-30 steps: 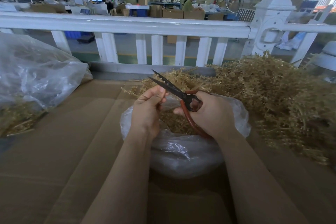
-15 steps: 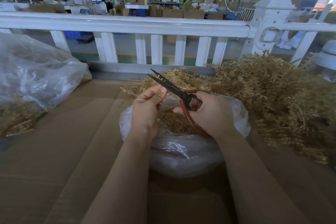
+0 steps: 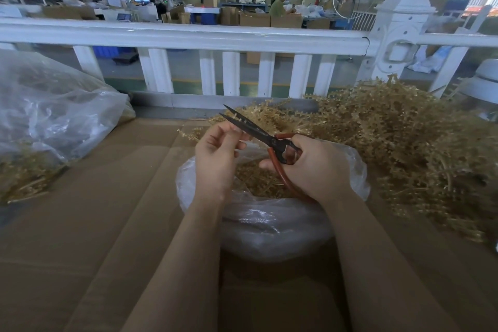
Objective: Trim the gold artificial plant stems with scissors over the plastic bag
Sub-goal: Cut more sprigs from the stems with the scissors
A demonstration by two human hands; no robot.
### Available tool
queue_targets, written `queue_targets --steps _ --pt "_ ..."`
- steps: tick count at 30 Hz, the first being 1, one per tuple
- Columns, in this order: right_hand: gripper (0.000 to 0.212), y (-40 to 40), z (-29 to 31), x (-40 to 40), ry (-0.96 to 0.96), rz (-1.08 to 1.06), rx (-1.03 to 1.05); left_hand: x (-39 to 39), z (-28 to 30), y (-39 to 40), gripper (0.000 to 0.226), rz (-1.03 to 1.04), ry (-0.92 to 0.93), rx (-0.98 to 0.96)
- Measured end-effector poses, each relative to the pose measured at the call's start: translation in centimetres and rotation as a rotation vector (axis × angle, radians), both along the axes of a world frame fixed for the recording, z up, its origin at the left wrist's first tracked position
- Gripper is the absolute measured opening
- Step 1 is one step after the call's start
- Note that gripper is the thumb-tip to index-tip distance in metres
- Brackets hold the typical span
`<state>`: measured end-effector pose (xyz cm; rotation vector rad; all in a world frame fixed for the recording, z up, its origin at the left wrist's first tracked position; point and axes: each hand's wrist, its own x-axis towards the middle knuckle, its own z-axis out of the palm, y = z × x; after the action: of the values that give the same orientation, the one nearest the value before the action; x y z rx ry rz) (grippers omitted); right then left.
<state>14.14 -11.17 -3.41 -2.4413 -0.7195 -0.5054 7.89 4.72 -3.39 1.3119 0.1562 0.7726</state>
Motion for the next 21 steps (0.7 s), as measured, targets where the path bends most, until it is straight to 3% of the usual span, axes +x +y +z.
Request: queue_targets --steps 8,13,18,21 --pt "0.053 -0.08 -0.01 0.13 -0.002 0.009 0.025 0.16 -0.32 -0.06 0.018 -0.002 -0.043 0.169" --pt "0.064 -0.06 -0.19 0.31 -0.010 0.007 0.021 0.16 -0.21 0.02 0.020 -0.050 -0.029 0.109" --pt "0.049 -0.06 -0.12 0.01 -0.010 0.061 0.048 0.08 -0.14 0.20 0.027 -0.057 -0.080 0.025" --pt "0.055 -0.05 -0.13 0.00 -0.016 0.060 0.049 0.06 -0.21 0.22 0.024 -0.031 -0.095 0.062"
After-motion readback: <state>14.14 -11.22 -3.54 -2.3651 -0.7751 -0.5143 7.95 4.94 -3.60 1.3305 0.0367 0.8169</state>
